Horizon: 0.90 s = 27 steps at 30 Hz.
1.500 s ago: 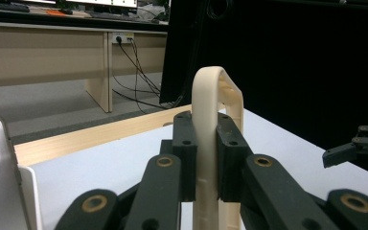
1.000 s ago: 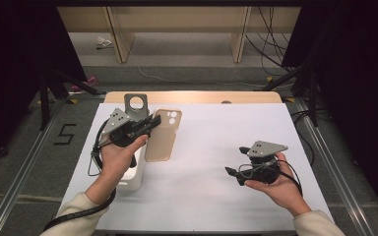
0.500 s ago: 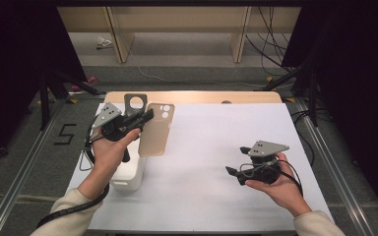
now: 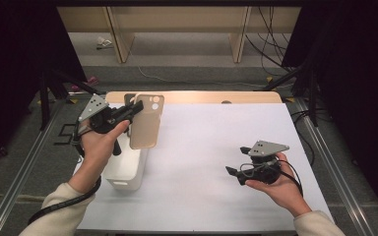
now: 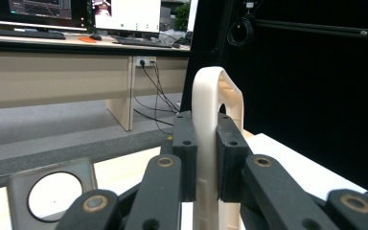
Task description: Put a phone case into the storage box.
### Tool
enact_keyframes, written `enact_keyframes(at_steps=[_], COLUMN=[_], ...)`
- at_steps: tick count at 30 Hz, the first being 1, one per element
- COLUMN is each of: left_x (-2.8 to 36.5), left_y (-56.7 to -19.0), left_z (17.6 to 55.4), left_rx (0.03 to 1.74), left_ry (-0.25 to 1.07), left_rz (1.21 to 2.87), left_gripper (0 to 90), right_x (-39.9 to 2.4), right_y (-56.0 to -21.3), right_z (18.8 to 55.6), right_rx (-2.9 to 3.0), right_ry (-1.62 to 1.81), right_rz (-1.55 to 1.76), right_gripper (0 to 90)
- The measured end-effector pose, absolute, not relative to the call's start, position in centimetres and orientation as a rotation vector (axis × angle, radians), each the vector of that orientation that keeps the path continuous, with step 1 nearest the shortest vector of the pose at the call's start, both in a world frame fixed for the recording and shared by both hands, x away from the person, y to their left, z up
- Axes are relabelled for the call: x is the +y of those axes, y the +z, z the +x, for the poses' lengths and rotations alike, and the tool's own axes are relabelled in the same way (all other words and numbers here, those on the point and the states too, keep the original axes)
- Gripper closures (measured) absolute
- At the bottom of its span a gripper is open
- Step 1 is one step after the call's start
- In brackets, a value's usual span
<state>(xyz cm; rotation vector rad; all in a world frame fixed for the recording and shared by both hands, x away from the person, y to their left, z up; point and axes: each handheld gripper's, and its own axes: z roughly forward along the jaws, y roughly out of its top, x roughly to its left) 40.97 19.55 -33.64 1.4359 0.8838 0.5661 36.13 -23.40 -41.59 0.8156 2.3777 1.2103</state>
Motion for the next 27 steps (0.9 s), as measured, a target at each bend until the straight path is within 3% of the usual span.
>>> enact_keyframes(at_steps=[27], left_x=[22.3], left_y=[-33.5], left_z=[42.8], left_rx=[0.927], left_ry=[0.601], left_rz=[1.431], left_gripper=[81.1], right_x=[-23.4], right_y=[-41.7], right_z=[36.2], right_rx=[2.376], right_ry=[1.212], right_rz=[0.826], right_gripper=[16.7])
